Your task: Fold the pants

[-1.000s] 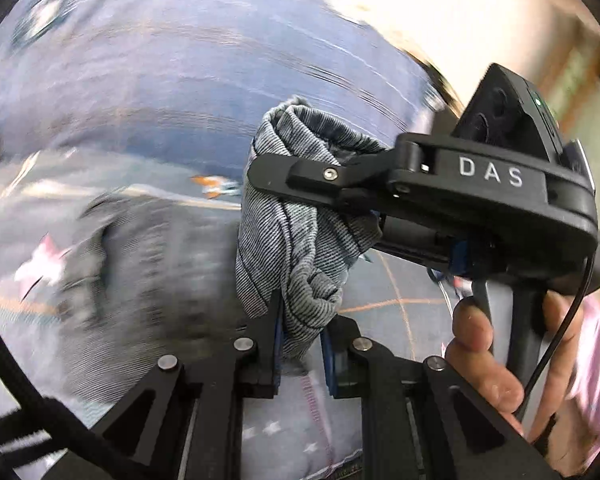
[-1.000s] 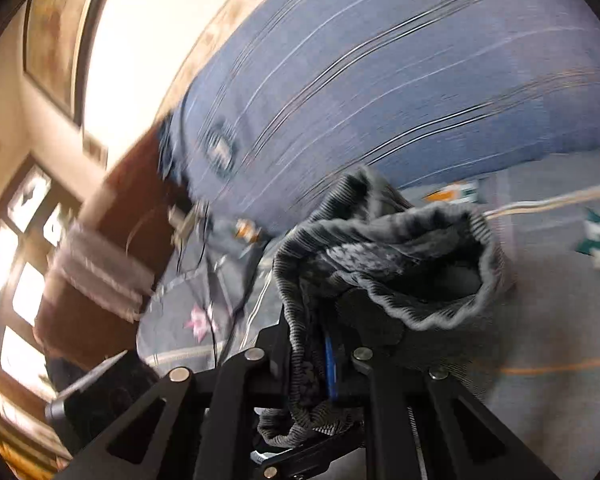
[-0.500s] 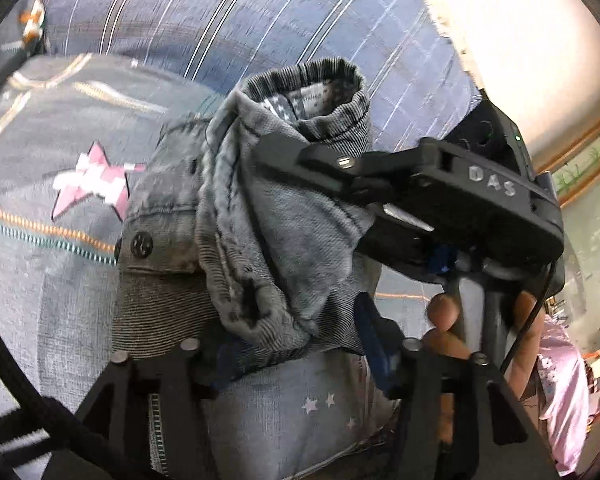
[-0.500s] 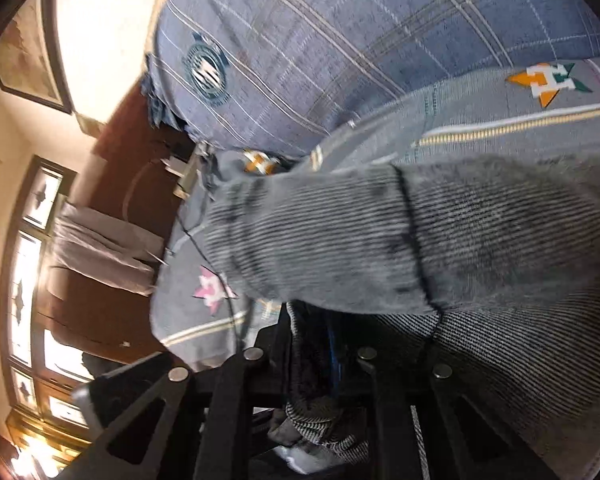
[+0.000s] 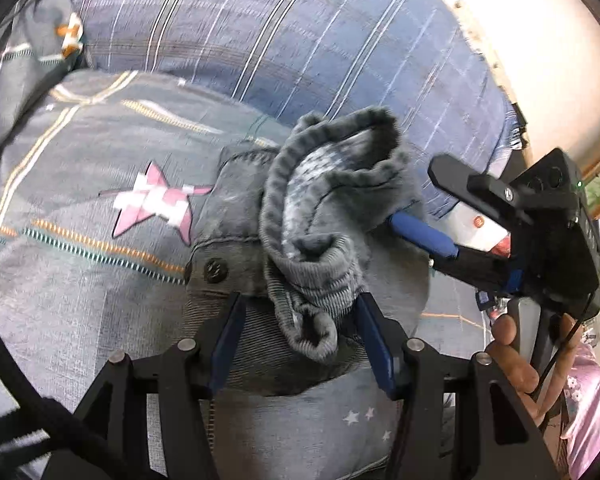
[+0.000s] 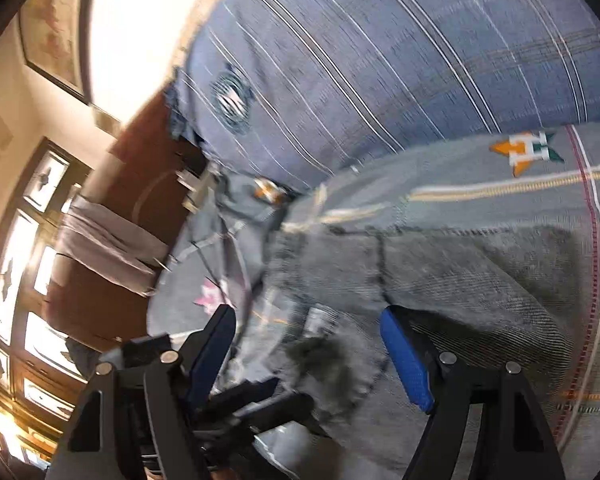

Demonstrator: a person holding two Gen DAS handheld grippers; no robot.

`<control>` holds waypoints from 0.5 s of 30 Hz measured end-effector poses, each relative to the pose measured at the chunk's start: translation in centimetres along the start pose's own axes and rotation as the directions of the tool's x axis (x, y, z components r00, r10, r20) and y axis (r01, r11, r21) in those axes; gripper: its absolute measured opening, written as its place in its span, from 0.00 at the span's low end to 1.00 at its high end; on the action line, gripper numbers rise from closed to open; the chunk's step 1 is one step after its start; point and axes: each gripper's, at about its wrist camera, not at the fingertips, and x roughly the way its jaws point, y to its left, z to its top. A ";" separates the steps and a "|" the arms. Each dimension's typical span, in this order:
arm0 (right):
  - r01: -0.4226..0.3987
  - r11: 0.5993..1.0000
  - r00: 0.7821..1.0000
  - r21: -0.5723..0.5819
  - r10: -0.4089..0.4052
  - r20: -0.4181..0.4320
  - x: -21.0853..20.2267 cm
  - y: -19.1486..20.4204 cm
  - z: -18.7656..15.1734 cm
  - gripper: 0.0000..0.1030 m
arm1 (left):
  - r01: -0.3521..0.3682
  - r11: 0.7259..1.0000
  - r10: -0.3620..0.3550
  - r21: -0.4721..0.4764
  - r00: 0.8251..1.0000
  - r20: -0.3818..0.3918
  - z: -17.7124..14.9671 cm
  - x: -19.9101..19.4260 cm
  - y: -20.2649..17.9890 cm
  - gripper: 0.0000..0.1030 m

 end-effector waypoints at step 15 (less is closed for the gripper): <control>0.303 0.952 0.942 -0.041 -0.306 -0.139 10.8 -3.1 5.6 0.36 | -0.080 0.997 0.081 0.016 0.993 -0.086 -0.7 0.2 0.5 0.18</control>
